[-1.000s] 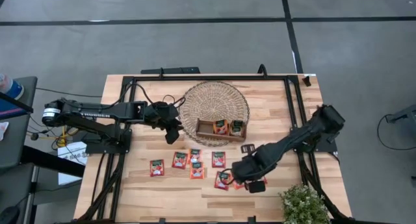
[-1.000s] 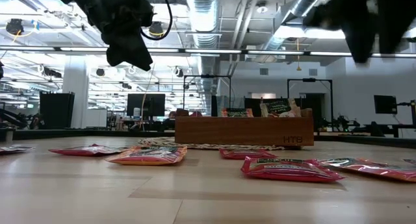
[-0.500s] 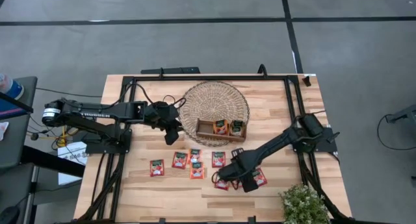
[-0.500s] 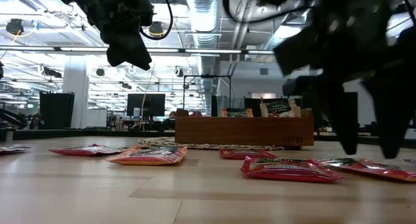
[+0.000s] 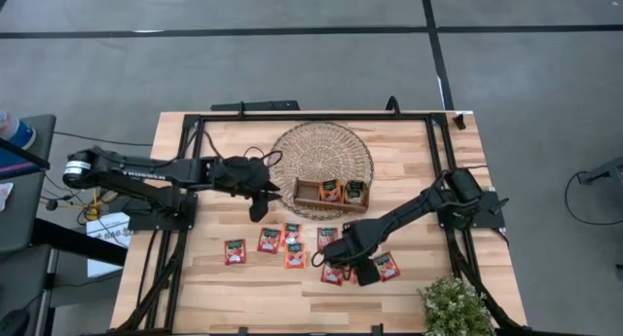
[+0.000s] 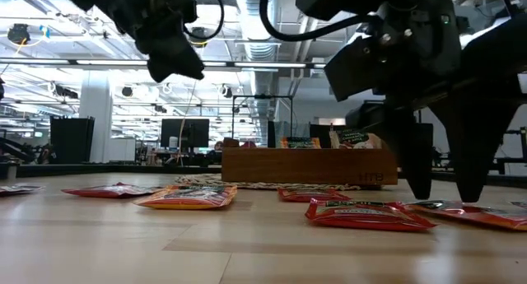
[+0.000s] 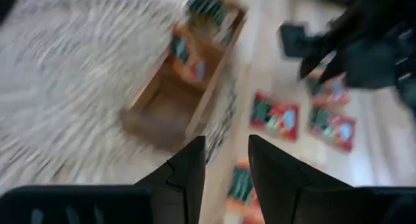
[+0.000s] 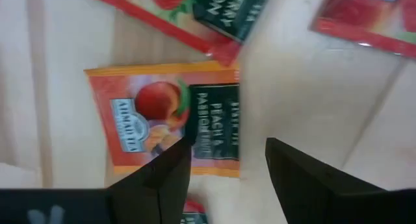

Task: Pick & Place Tea
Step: Put the orange tea bag into the middle section of the wooden organizer

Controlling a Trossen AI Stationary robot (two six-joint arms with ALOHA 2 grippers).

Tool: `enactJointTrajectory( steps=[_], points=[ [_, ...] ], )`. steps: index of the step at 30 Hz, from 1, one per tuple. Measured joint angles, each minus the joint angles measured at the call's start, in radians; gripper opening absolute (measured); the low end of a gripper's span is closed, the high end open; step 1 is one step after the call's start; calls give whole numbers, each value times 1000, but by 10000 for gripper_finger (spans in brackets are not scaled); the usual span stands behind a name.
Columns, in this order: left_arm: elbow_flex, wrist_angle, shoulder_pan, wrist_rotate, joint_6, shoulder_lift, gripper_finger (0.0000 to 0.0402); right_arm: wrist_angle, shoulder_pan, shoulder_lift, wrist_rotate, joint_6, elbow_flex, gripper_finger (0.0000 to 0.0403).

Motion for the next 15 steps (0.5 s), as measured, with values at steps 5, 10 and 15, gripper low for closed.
enactJointTrajectory(
  steps=[5,10,15],
  points=[
    [-123,253,-29,16,-56,-5,108,22,10,0,5,0,0,183],
    [-222,377,-46,19,-129,-11,108,51,7,0,8,1,0,179],
    [-270,447,-65,39,-152,-13,108,69,4,0,4,1,-13,177]
  ],
)
